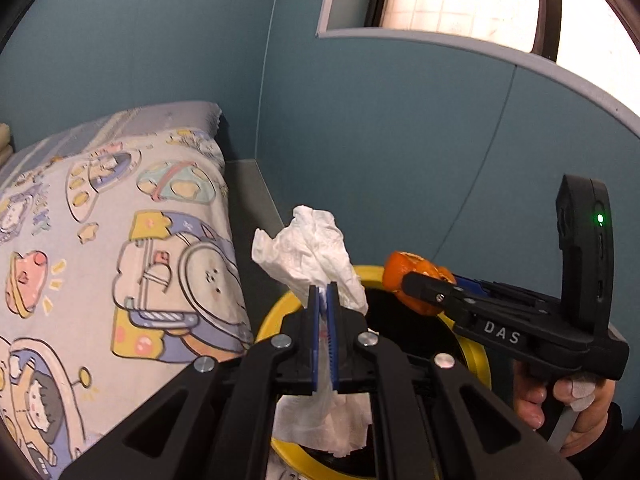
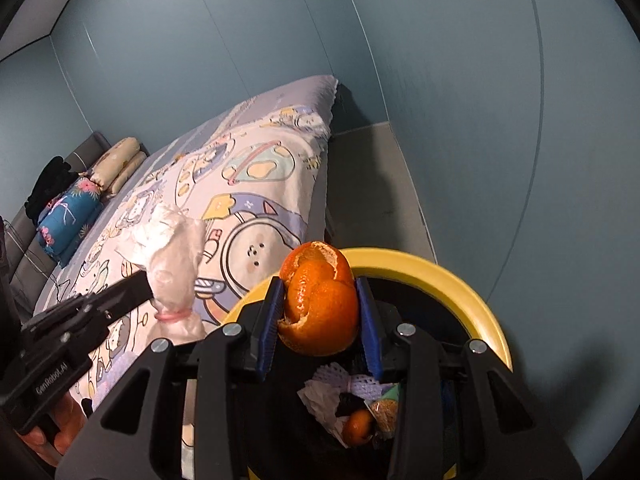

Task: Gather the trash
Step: 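Carry the orange peel and white tissues over the yellow bin with both tools, then open both tools over the yellow bin to drop the peel and tissues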

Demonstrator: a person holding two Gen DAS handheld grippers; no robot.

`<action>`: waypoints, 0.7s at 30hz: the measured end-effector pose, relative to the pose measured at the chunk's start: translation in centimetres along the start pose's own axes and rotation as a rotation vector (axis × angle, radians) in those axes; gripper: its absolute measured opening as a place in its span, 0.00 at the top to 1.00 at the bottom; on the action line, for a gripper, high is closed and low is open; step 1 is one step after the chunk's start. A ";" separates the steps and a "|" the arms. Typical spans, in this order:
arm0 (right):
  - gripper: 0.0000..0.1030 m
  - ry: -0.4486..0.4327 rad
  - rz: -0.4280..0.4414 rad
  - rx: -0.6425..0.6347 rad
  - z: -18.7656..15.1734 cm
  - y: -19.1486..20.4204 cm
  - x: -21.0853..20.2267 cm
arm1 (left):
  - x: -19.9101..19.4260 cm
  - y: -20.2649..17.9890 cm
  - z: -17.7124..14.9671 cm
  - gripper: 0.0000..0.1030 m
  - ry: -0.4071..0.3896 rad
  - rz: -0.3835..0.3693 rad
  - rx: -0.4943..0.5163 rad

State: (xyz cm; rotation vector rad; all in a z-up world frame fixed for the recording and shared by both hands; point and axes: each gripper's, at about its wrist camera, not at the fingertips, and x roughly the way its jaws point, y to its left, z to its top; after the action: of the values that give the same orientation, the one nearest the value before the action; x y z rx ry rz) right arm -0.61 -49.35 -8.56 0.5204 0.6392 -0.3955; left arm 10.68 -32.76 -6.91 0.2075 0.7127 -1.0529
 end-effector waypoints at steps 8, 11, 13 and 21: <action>0.65 0.044 -0.014 0.015 -0.6 -0.5 1.2 | 1.6 -0.5 -1.4 0.97 0.060 -0.011 -0.004; 0.61 0.061 -0.013 0.034 -0.7 -0.9 1.5 | 1.5 -0.3 -1.6 0.89 0.059 -0.020 -0.017; 0.60 0.062 -0.015 0.044 -0.7 -1.2 1.6 | 1.3 0.0 -1.6 0.69 0.048 -0.014 -0.033; 0.57 0.037 -0.037 0.070 -0.3 -1.8 1.2 | 0.0 1.6 -1.0 0.66 0.021 0.009 -0.081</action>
State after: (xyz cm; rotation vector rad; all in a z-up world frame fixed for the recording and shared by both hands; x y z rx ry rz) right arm -0.74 -50.89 -10.19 0.5846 0.6735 -0.4447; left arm 11.61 -31.47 -7.96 0.1516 0.7711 -1.0127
